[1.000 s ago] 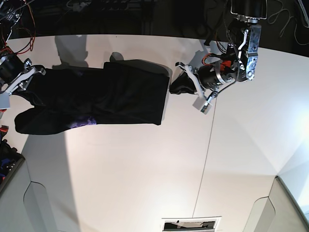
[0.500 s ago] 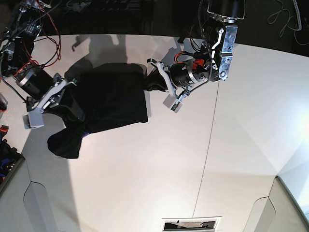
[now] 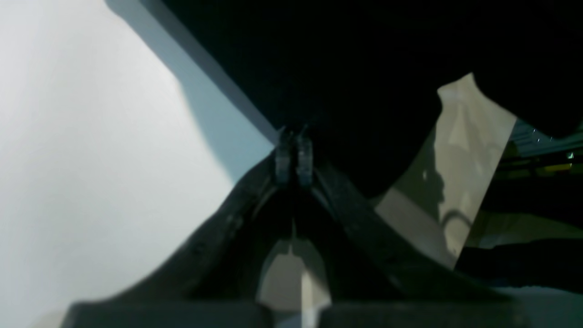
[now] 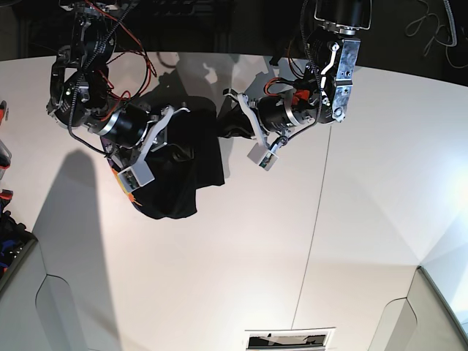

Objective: Layout the t-shirt on the table in an organized manner, then fold the t-shirt properly
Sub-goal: 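Fold the shirt end with the right gripper over toward the left gripper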

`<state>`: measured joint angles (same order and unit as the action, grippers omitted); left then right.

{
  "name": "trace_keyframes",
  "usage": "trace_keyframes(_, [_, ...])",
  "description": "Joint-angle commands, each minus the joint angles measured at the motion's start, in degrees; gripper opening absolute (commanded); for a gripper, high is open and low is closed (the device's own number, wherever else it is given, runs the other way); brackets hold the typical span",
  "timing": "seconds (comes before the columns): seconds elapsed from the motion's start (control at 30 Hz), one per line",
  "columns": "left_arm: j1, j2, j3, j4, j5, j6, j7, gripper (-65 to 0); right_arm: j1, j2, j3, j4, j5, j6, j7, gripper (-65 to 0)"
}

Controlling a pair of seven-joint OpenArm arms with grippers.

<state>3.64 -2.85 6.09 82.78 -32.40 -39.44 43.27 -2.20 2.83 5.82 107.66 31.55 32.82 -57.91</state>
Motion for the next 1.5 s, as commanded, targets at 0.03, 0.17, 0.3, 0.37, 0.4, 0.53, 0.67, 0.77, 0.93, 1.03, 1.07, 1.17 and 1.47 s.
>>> trace_keyframes(0.03, [-0.8, 0.1, 0.1, 0.7, -1.2, -0.6, -0.9, -65.0, 1.0, 0.0, -1.8, 0.9, 1.0, 0.4, 2.0, -54.0])
trace_keyframes(0.17, [-0.8, 0.1, 0.1, 0.7, -3.2, -0.6, 0.0, -65.0, 2.0, 0.0, -5.7, 0.9, -1.9, 0.4, 2.0, -45.7])
trace_keyframes(0.3, [-0.8, 0.1, 0.0, 0.7, -7.2, -0.6, 2.2, -65.0, 3.4, 0.0, -8.3, 0.9, -5.9, 0.4, 1.9, -38.9])
trace_keyframes(0.37, [-0.8, 0.1, -0.1, 0.7, -7.5, -0.6, 3.0, -65.0, 3.9, 0.0, -8.7, 0.9, -5.5, 0.3, 2.0, -36.5])
trace_keyframes(0.4, [-0.8, 0.1, -0.3, 0.8, -7.6, -0.6, 3.3, -65.0, 4.2, 0.0, -8.9, 0.9, -5.2, 0.3, 1.9, -35.7])
trace_keyframes(0.53, [-0.7, -1.6, -2.6, 1.2, -9.5, -0.6, 3.4, -65.0, 5.9, 0.0, -8.9, 1.3, -3.7, 0.0, 2.0, -35.3])
trace_keyframes(0.67, [-0.7, -4.9, -7.0, 3.3, -11.4, -0.6, 4.6, -65.0, 9.5, 0.0, -6.7, 1.6, -4.7, -0.4, 2.2, -35.6])
trace_keyframes(0.77, [-0.8, -7.0, -10.7, 5.9, -15.7, -0.6, 6.6, -65.0, 12.3, 0.1, -2.8, 1.6, -9.2, -1.4, 4.5, -43.1])
trace_keyframes(0.93, [-0.4, -8.3, -7.6, 16.2, -18.3, -0.6, 13.2, -65.0, 16.8, 1.7, 2.5, -1.1, -15.2, -2.5, 8.0, -65.0])
trace_keyframes(1.03, [-0.6, -8.2, 0.8, 20.4, -16.0, -0.6, 11.4, -65.0, 19.6, 3.3, 3.8, -6.9, -17.4, -3.1, 9.1, -65.0])
trace_keyframes(1.07, [-0.7, -8.1, 4.1, 20.7, -13.7, -0.6, 9.5, -65.0, 20.6, 3.7, 4.0, -9.3, -17.8, -3.1, 9.6, -65.0])
trace_keyframes(1.17, [-0.6, -6.5, 13.6, 20.3, -5.4, -0.6, 4.1, -65.0, 23.5, 5.1, 4.1, -17.1, -18.3, -3.3, 11.3, -65.0])
trace_keyframes(1.47, [-0.9, 1.9, 19.4, 12.2, 3.6, -0.6, 0.2, -65.0, 30.6, 6.0, 3.3, -37.6, -18.1, -3.7, 17.8, -65.0])
